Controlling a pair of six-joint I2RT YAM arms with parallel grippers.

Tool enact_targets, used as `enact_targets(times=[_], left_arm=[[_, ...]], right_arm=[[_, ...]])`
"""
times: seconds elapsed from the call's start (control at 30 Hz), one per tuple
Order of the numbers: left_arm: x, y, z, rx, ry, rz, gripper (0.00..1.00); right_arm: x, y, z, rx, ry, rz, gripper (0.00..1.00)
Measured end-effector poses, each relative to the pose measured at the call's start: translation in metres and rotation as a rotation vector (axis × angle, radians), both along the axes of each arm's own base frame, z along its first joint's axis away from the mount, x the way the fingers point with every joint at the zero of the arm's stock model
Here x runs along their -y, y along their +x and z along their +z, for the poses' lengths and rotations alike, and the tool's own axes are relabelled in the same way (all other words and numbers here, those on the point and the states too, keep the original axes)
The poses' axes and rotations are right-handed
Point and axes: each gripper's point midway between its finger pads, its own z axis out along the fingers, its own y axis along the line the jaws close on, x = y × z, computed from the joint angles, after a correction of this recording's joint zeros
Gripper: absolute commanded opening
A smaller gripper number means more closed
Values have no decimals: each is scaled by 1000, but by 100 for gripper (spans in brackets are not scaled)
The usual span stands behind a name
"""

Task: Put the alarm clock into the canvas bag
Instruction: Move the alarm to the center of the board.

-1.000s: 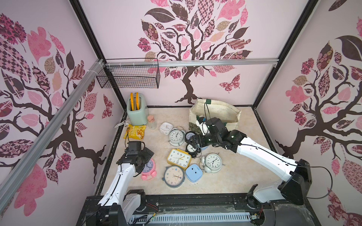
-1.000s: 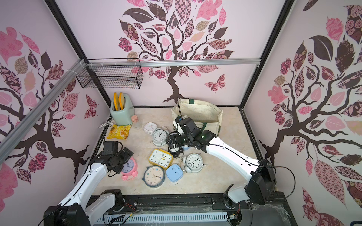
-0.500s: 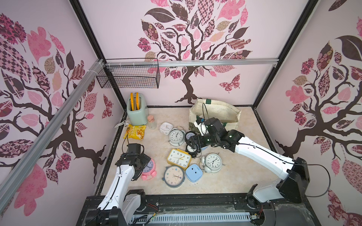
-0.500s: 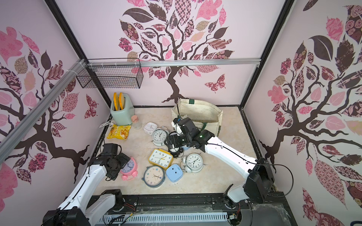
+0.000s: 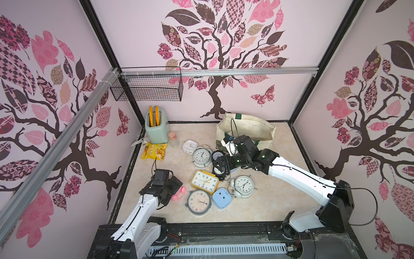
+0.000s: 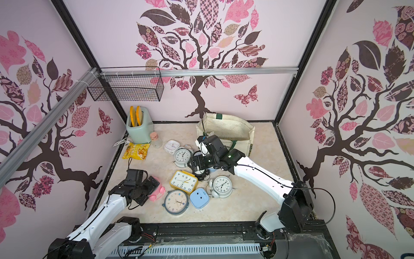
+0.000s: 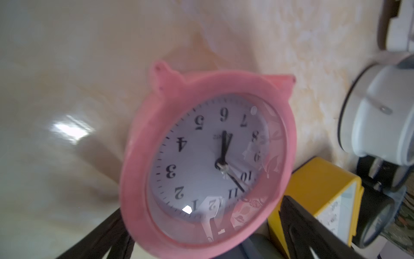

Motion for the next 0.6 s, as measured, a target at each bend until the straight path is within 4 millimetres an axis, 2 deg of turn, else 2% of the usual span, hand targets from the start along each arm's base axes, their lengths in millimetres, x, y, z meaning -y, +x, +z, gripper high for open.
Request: enact_targets(times=[0.1, 0.2, 0.27, 0.5, 0.6], left_arm=[[19, 10, 2, 37, -21, -44, 98], [28, 18, -6, 28, -27, -54, 98], [34, 31, -4, 38, -31, -56, 98], [48, 73, 0, 67, -30, -57, 98], [47, 86, 12, 106, -7, -52, 98]], right_arm=[[1, 2, -3, 2, -12, -6, 100], [1, 3, -5, 2, -19, -12, 100], [2, 4, -7, 1, -24, -15, 100], [1, 5, -10, -4, -30, -18, 100], [3, 7, -10, 0, -33, -26, 100]])
